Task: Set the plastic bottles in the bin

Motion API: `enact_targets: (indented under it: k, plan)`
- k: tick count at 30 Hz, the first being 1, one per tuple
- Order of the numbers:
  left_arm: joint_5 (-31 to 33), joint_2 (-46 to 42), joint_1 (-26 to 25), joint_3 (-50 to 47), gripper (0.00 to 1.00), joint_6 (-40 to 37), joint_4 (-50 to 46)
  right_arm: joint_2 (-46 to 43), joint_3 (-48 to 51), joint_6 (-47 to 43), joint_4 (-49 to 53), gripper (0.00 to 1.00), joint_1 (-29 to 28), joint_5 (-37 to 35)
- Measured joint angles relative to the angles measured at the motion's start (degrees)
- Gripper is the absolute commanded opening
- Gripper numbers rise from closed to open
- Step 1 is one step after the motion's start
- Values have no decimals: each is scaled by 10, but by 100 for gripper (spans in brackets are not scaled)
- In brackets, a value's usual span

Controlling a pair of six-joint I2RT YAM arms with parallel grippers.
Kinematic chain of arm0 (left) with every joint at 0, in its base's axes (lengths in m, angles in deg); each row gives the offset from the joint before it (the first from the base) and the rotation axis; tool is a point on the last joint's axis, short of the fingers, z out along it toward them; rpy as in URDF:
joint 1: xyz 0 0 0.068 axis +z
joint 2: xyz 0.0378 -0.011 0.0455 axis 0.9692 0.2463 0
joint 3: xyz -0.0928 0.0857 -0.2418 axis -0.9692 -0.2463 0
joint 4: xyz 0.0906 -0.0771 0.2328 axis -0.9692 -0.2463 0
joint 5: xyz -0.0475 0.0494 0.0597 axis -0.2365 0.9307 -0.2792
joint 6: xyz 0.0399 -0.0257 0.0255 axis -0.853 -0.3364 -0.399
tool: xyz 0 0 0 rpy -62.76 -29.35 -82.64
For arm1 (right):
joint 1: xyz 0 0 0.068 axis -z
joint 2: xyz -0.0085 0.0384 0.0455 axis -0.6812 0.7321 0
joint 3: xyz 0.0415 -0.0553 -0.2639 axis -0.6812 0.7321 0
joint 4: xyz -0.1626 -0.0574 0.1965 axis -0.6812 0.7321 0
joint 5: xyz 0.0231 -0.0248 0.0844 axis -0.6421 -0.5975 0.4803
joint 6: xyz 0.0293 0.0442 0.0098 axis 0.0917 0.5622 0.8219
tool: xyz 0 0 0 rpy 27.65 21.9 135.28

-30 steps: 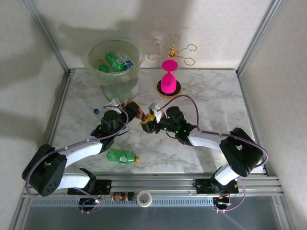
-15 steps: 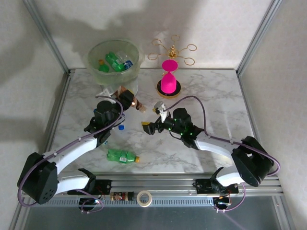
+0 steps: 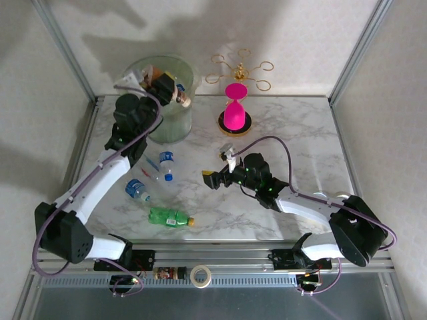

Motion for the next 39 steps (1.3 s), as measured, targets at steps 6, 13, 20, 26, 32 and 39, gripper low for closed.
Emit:
enact_targets:
  k: [6,13,20,26,32,39]
  plan:
    - [-4,106,31,172,0,-66,-67,-11,10,8,4,99,3,-3]
    - [-1,210,63,302,0,-113,-150,-53,33,23,5,99,6,-22]
    - [8,268,74,320,0,-127,-206,-77,35,31,12,99,11,-41]
    - [12,294,89,320,32,-120,-228,-94,36,31,30,99,11,-52]
    - [12,295,93,320,69,-107,-232,-97,38,31,39,99,11,-67]
    - [12,295,93,320,95,-94,-235,-97,39,31,45,99,11,-91]
